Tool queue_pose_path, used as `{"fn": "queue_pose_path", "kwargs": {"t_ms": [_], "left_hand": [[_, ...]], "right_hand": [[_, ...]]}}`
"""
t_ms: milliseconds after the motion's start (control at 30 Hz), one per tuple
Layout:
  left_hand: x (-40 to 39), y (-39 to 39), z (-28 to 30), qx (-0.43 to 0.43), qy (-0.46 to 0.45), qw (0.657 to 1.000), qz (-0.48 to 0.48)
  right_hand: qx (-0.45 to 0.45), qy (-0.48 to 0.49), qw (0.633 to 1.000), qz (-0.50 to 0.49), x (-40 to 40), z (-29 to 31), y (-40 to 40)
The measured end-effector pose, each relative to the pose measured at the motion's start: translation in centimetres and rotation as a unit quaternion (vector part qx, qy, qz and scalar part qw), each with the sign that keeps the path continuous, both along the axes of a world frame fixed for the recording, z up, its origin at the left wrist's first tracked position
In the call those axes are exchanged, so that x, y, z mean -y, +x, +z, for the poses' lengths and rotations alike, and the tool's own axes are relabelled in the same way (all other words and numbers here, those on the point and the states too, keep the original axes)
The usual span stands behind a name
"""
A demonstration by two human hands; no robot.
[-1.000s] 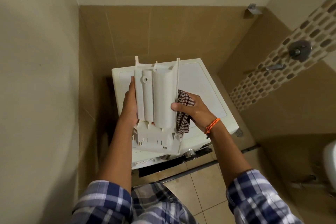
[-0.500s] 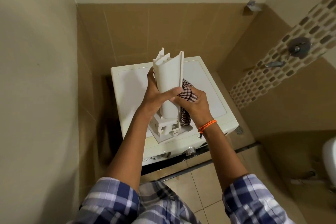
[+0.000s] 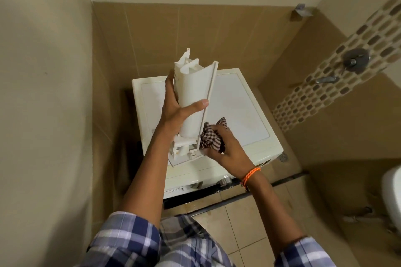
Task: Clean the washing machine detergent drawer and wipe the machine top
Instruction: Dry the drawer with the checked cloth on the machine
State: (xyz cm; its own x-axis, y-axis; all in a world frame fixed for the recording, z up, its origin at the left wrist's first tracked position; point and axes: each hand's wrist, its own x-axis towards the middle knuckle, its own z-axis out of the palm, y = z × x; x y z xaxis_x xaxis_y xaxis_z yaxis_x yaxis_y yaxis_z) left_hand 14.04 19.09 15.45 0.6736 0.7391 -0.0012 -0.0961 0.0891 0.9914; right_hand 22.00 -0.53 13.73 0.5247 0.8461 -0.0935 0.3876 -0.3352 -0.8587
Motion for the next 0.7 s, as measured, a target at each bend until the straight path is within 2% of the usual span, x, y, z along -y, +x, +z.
{"fn": "queue_pose_path", "kwargs": {"t_ms": [267, 333, 400, 467, 633, 700], "left_hand": [[0.4, -0.3, 0.4, 0.027, -0.032, 0.998, -0.038], [0.7, -0.3, 0.9, 0.033, -0.064, 0.995, -0.068], [1.2, 0.0, 1.4, 0.033, -0.059, 0.992, -0.109], [1.5, 0.2, 1.7, 0.032, -0.037, 0.990, -0.132], [0.7, -0.4, 0.5, 0.012, 0.001, 0.997, -0.073], [0.5, -0.4, -0.3, 0.000, 0.020, 0.999, -0.037]], "right_hand": [[-0.019, -0.059, 0.997, 0.035, 0.0, 1.3, 2.1], [0.024, -0.047, 0.999, -0.002, -1.0, 1.0, 2.1], [0.087, -0.051, 0.994, -0.038, -2.3, 0.5, 1.9], [0.085, -0.059, 0.994, -0.045, -3.1, 0.2, 2.2], [0.030, -0.097, 0.994, 0.047, -2.1, 0.4, 2.1], [0.023, -0.100, 0.994, 0.047, -1.7, 0.3, 1.9]]}}
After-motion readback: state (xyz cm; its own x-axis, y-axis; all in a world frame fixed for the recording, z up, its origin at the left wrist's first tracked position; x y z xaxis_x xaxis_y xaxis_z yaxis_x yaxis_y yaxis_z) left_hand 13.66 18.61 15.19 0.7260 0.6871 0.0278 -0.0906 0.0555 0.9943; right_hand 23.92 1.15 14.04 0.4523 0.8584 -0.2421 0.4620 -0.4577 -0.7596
